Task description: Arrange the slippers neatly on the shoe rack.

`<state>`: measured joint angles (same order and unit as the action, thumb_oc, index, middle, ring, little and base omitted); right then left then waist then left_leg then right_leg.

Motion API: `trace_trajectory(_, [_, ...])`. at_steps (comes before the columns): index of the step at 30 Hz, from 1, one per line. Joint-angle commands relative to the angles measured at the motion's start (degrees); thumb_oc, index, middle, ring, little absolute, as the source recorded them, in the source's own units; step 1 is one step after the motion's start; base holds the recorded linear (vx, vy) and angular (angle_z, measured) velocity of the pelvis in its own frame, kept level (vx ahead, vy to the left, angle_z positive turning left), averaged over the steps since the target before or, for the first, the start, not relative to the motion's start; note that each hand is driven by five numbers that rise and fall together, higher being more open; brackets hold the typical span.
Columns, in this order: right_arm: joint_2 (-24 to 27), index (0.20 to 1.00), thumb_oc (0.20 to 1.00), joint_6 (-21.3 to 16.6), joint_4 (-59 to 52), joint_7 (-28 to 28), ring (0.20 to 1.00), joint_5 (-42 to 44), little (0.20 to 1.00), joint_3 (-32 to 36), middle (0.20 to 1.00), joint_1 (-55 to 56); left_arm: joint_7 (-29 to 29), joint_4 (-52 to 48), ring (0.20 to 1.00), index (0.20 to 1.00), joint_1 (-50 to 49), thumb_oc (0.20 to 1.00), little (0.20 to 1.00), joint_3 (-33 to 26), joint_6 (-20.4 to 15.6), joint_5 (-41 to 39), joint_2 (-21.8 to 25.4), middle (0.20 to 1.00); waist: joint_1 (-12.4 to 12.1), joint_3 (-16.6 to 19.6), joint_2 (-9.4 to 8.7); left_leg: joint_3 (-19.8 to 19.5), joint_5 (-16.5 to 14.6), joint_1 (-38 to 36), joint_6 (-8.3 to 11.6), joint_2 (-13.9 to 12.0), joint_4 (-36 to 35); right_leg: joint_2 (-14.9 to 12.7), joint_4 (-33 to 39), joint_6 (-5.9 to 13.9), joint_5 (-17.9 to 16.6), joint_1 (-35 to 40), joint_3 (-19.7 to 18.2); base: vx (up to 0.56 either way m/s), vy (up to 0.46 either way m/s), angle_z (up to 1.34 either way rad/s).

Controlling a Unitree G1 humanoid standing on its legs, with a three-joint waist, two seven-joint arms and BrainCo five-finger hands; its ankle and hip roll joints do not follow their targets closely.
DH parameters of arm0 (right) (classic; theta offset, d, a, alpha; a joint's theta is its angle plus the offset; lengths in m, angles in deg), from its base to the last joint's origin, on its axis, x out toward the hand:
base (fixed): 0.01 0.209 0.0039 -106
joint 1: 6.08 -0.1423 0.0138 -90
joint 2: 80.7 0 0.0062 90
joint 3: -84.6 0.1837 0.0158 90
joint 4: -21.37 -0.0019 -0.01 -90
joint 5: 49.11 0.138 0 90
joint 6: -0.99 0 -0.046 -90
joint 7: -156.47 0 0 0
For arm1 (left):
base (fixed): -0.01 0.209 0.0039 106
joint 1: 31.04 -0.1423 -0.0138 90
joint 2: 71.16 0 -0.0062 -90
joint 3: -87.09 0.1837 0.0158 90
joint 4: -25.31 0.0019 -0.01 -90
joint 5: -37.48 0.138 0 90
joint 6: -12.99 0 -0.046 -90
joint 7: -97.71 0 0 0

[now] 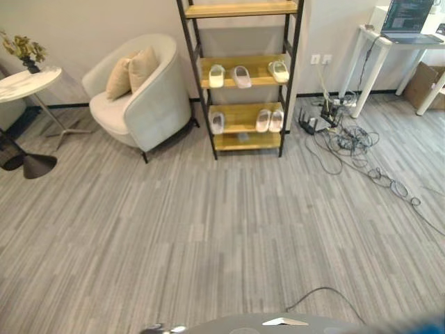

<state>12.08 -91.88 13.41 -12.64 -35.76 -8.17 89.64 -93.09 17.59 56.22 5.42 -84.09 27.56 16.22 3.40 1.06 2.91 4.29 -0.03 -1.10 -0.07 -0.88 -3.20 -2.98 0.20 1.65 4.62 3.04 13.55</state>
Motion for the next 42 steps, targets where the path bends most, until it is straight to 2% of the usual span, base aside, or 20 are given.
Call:
trace_trajectory(1, [-0.6, 1.000, 1.000, -0.7, 1.1, -1.9, 1.000, -0.2, 1.000, -3.2, 1.000, -0.5, 2.6, 2.2, 1.000, 1.000, 2.7, 1.000, 1.000, 0.1, -1.0, 2.3, 1.0, 1.000, 0.0, 0.1, -1.25, -1.8, 3.7, 0.3, 6.08, -7.0, -1.8, -5.4, 4.8, 7.73, -3.9, 1.8, -1.6, 0.00, 0.000, 0.00])
trace_trajectory(9, [-1.4, 1.000, 1.000, 0.0, 0.7, -2.4, 1.000, -1.1, 1.000, -4.3, 1.000, -0.8, 3.4, 2.1, 1.000, 1.000, 3.6, 1.000, 1.000, 2.2, -0.4, 2.8, -0.3, 1.000, 0.5, -0.5, -1.38, -1.8, 4.2, 0.3, 6.49, -7.3, -1.8, -4.8, 4.8, 7.42, -3.4, 2.2, -1.5, 0.00, -0.041, 0.00])
trace_trajectory(16, [-2.0, 1.000, 1.000, 0.4, -0.3, -2.6, 1.000, -2.9, 1.000, -6.7, 1.000, -1.5, 3.8, -0.4, 1.000, 1.000, 5.2, 1.000, 1.000, 5.6, -0.6, 3.4, -1.0, 1.000, 1.2, -2.1, -1.69, -3.0, 4.4, 0.8, 6.94, -9.0, -0.1, -3.6, 1.8, 5.75, -2.2, 1.3, -2.5, 0.01, -0.123, 0.01])
trace_trajectory(20, [-1.7, 1.000, 1.000, 0.5, -0.5, -2.4, 1.000, -4.4, 1.000, -8.8, 1.000, -2.1, 3.9, -2.1, 1.000, 1.000, 6.1, 1.000, 1.000, 7.3, -0.5, 4.1, -0.5, 1.000, 0.6, -4.4, -2.46, -5.3, 3.6, 4.9, 6.93, -10.5, 9.5, -2.4, -0.1, 3.43, -0.5, 0.5, -3.9, -0.01, -0.159, -0.02])
trace_trajectory(21, [-1.4, 1.000, 1.000, 0.6, -0.4, -2.6, 1.000, -4.7, 1.000, -9.1, 1.000, -2.4, 4.1, -2.4, 1.000, 1.000, 6.6, 1.000, 1.000, 7.7, -0.6, 4.4, -0.5, 1.000, 0.2, -5.4, -2.61, -6.4, 4.9, 7.0, 6.87, -9.8, 13.2, -2.2, -0.1, 2.91, -0.4, 0.8, -3.7, 0.00, -0.199, -0.08])
trace_trajectory(22, [-0.8, 1.000, 1.000, 0.9, -0.5, -2.8, 1.000, -6.4, 1.000, -10.2, 1.000, -3.1, 4.6, -3.0, 1.000, 1.000, 8.0, 1.000, 1.000, 8.6, -0.4, 4.8, -0.2, 1.000, -0.2, -7.0, -3.11, -6.7, 8.3, 11.4, 6.49, -8.8, 19.6, -2.3, 0.2, 2.11, -0.2, 1.5, -3.2, 0.04, -0.159, -0.11])
trace_trajectory(23, [-0.3, 1.000, 1.000, 1.0, -0.4, -3.0, 1.000, -7.2, 1.000, -10.7, 1.000, -3.5, 4.7, -3.4, 1.000, 1.000, 8.5, 1.000, 1.000, 9.0, -0.6, 4.8, -0.1, 1.000, -0.7, -7.4, -3.12, -6.4, 8.3, 13.7, 6.14, -7.6, 19.8, -2.4, 0.6, 2.14, -0.2, 1.6, -3.0, 0.13, -0.106, -0.13])
trace_trajectory(25, [0.1, 1.000, 1.000, 0.8, -0.2, -3.3, 1.000, -9.1, 1.000, -11.6, 1.000, -3.8, 4.7, -3.0, 1.000, 1.000, 8.3, 1.000, 1.000, 9.5, -0.8, 5.7, -0.8, 1.000, -1.7, -7.2, -2.95, -5.8, 6.0, 16.8, 5.40, -4.2, 16.9, -2.5, 2.2, 2.85, 0.2, 2.7, -3.2, 0.24, 0.007, -0.01])
trace_trajectory(27, [-0.4, 1.000, 1.000, 0.6, -1.0, -3.3, 1.000, -9.6, 1.000, -12.5, 1.000, -4.4, 5.0, -1.9, 1.000, 1.000, 7.8, 1.000, 1.000, 9.5, -0.8, 7.0, -1.3, 1.000, -3.1, -7.1, -2.56, -6.2, 7.6, 18.5, 5.59, -2.4, 12.3, -2.1, 3.9, 3.65, 0.7, 4.6, -4.1, 0.28, 0.048, 0.12])
trace_trajectory(29, [-0.7, 1.000, 1.000, 0.3, -1.6, -3.3, 1.000, -10.7, 1.000, -13.5, 1.000, -5.1, 4.6, -0.4, 1.000, 1.000, 7.6, 1.000, 1.000, 9.1, -0.6, 7.4, -1.3, 1.000, -4.4, -7.2, -2.48, -8.1, 9.1, 19.2, 5.62, -1.3, 7.8, -1.6, 4.6, 4.12, 1.3, 5.7, -6.2, 0.27, 0.060, -0.04])
trace_trajectory(31, [-1.5, 1.000, 1.000, 0.5, -1.9, -3.1, 1.000, -12.2, 1.000, -13.9, 1.000, -5.7, 4.8, 1.8, 1.000, 1.000, 6.3, 1.000, 1.000, 8.0, 0.4, 9.8, -1.2, 1.000, -4.8, -6.1, -2.84, -11.1, 8.0, 18.1, 5.10, -0.5, 6.8, -2.1, 4.2, 4.94, 1.8, 6.3, -7.5, 0.28, 0.074, -0.49])
trace_trajectory(34, [-1.7, 1.000, 1.000, 0.5, -2.7, -3.1, 1.000, -12.2, 1.000, -13.7, 1.000, -5.6, 4.8, 2.3, 1.000, 1.000, 6.0, 1.000, 1.000, 7.3, 0.7, 10.3, -0.4, 1.000, -4.7, -5.2, -3.69, -10.5, 7.1, 17.7, 4.41, -0.2, 8.6, -3.4, 3.3, 5.63, 2.0, 6.6, -7.8, 0.30, 0.062, -0.61])
trace_trajectory(37, [-2.9, 1.000, 1.000, 0.6, -4.3, -2.8, 1.000, -12.2, 1.000, -14.1, 1.000, -6.4, 5.0, 1.7, 1.000, 1.000, 5.9, 1.000, 1.000, 6.8, 0.3, 10.7, 0.6, 1.000, -5.0, -4.3, -4.55, -8.5, 4.3, 15.6, 2.02, 0.1, 9.4, -5.1, -5.7, 7.13, 1.1, 3.6, -8.5, 0.23, 0.074, -0.27])
trace_trajectory(38, [-2.9, 1.000, 1.000, 0.6, -4.3, -2.8, 1.000, -12.2, 1.000, -14.1, 1.000, -6.4, 5.0, 1.7, 1.000, 1.000, 5.9, 1.000, 1.000, 6.8, 0.3, 10.7, 0.6, 1.000, -5.1, -4.3, -4.55, -8.4, 4.3, 15.6, 2.02, 0.1, 9.4, -5.1, -5.7, 7.13, 1.1, 3.6, -8.6, 0.24, 0.102, 0.07])
trace_trajectory(39, [-3.3, 1.000, 1.000, 0.4, -5.6, -2.9, 1.000, -12.1, 1.000, -15.2, 1.000, -8.2, 5.0, -0.1, 1.000, 1.000, 7.0, 1.000, 1.000, 7.0, 0.2, 9.4, 1.2, 1.000, -4.9, -5.0, -4.23, -7.2, 2.4, 13.8, 0.71, -0.1, 10.1, -6.1, -14.6, 9.03, -2.1, -1.3, -7.8, 0.22, 0.092, 0.04])
trace_trajectory(40, [-3.6, 1.000, 1.000, 0.3, -6.3, -2.9, 1.000, -11.9, 1.000, -15.5, 1.000, -8.5, 5.1, -0.8, 1.000, 1.000, 7.9, 1.000, 1.000, 7.6, 0.1, 9.4, 1.4, 1.000, -4.8, -5.3, -4.13, -6.6, 1.5, 13.2, 0.07, 0.0, 10.6, -7.0, -18.5, 9.65, -4.6, -3.9, -6.7, 0.31, 0.111, -0.17])
trace_trajectory(41, [-4.1, 1.000, 1.000, 0.2, -7.1, -3.0, 1.000, -12.0, 1.000, -16.1, 1.000, -9.0, 5.2, -1.6, 1.000, 1.000, 8.6, 1.000, 1.000, 8.5, -0.1, 9.7, 1.4, 1.000, -4.5, -5.5, -3.79, -6.3, 0.6, 11.9, -0.48, -0.2, 10.6, -8.5, -21.6, 9.71, -7.3, -6.2, -5.1, 0.28, 0.051, -0.17])
trace_trajectory(42, [-4.5, 1.000, 1.000, 0.1, -7.9, -3.2, 1.000, -12.4, 1.000, -16.8, 1.000, -9.2, 5.3, -2.4, 1.000, 1.000, 9.3, 1.000, 1.000, 9.4, -0.4, 9.9, 1.4, 1.000, -4.1, -5.7, -3.52, -5.8, -0.5, 10.2, -0.64, -0.6, 10.3, -10.4, -23.1, 9.43, -8.1, -7.8, -2.8, 0.31, 0.007, -0.35])
